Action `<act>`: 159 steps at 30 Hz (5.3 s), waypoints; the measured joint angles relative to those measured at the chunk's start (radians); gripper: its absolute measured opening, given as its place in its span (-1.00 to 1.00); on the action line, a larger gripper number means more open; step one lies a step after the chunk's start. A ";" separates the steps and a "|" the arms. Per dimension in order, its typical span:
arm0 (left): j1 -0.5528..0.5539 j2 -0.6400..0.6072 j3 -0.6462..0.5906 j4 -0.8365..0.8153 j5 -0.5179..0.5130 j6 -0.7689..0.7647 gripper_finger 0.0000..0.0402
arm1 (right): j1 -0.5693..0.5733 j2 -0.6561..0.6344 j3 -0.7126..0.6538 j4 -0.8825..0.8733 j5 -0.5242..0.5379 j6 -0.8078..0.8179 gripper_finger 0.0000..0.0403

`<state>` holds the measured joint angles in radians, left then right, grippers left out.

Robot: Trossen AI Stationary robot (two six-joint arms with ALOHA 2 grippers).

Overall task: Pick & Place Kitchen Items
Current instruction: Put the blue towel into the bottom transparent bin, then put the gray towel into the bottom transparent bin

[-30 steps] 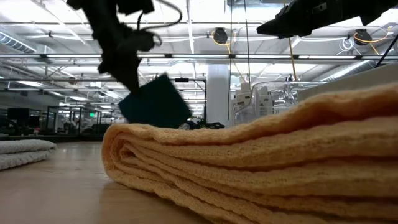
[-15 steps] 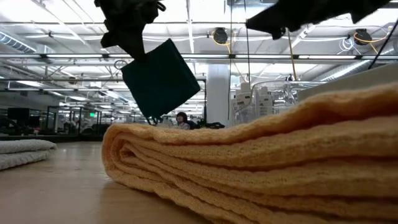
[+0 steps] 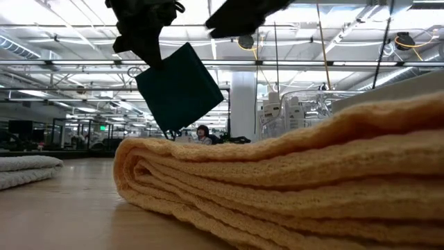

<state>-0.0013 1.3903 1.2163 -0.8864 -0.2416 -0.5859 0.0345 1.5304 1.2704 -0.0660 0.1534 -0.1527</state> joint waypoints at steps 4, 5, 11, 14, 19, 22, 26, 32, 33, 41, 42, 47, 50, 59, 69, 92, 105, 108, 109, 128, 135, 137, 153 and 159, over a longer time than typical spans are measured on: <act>0.000 0.000 0.000 0.000 -0.003 0.005 -1.00 | 0.000 0.139 0.076 0.033 0.000 -0.036 0.46; 0.000 0.000 0.000 0.000 -0.004 0.005 -1.00 | -0.001 0.167 0.088 0.054 0.000 -0.044 0.46; 0.000 0.000 0.000 -0.017 -0.026 0.023 -1.00 | -0.025 0.258 0.134 0.105 -0.036 -0.024 0.46; 0.001 0.000 0.000 -0.039 -0.051 0.011 -1.00 | -0.042 0.268 0.141 0.100 -0.078 0.022 0.44; 0.007 0.000 0.000 -0.036 -0.018 0.027 -1.00 | -0.062 0.267 0.140 0.068 -0.081 0.026 0.22; 0.005 0.000 0.000 -0.036 -0.011 0.028 -1.00 | -0.075 0.268 0.140 0.046 -0.124 0.036 -0.06; 0.005 0.000 0.000 -0.034 0.006 0.036 -1.00 | -0.087 0.267 0.140 0.019 -0.183 0.036 -0.52; 0.005 0.000 0.000 -0.026 0.007 0.058 -0.99 | -0.087 0.267 0.139 0.024 -0.184 -0.024 -0.95; 0.005 0.000 0.000 -0.021 0.007 0.064 -0.98 | -0.087 0.267 0.139 0.023 -0.184 -0.025 -0.95; -0.008 -0.047 0.002 0.028 0.033 0.117 -0.69 | -0.088 0.186 0.139 -0.145 -0.183 -0.051 -0.99; -0.012 -0.052 0.003 0.030 0.033 0.115 -0.66 | -0.088 0.173 0.139 -0.166 -0.183 -0.053 -0.99; -0.031 -0.081 0.001 0.026 0.032 0.113 -0.58 | -0.085 0.074 0.093 -0.237 -0.182 -0.047 -1.00; -0.050 -0.084 0.001 0.023 0.032 0.113 -0.57 | -0.086 -0.026 0.022 -0.265 -0.182 -0.033 -1.00; -0.100 -0.082 0.001 0.019 -0.006 0.120 -0.56 | -0.140 -0.469 -0.386 -0.131 -0.180 -0.024 -1.00; -0.111 -0.082 0.001 0.036 -0.049 0.112 -0.56 | -0.332 -0.797 -0.850 0.167 -0.182 -0.258 -1.00; -0.110 -0.082 0.000 0.077 -0.048 0.160 -0.56 | -0.307 -0.805 -1.073 0.300 -0.211 -0.020 -0.73; -0.110 -0.082 0.000 0.077 -0.047 0.160 -0.56 | -0.298 -0.805 -1.022 0.156 -0.263 0.253 0.10; -0.110 -0.082 0.000 0.077 -0.047 0.160 -0.56 | -0.298 -0.805 -0.947 0.039 -0.287 0.302 0.24; -0.110 -0.082 0.000 0.077 -0.047 0.160 -0.56 | -0.296 -0.805 -0.924 0.006 -0.290 0.309 0.28; -0.388 -0.082 -0.145 0.057 0.279 0.075 -0.56 | -0.044 -0.805 -0.839 0.079 -0.285 0.288 0.35; -0.561 -0.081 -0.416 0.427 0.301 -0.003 -0.56 | -0.006 -0.805 -0.840 0.137 -0.280 0.268 0.31; -0.582 -0.081 -0.487 0.522 0.332 -0.062 -0.56 | -0.003 -0.805 -0.840 0.156 -0.279 0.268 0.30; -0.474 -0.081 -0.696 0.601 0.098 -0.165 -0.56 | 0.000 -0.805 -0.840 0.217 -0.278 0.172 0.30; -0.361 -0.081 -0.654 0.569 0.153 -0.003 -0.56 | 0.000 -0.805 -0.840 0.217 -0.278 0.167 0.30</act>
<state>-0.3628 1.3090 0.5626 -0.3174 -0.0890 -0.5890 0.0349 0.7255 0.4309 0.1507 -0.1242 0.0139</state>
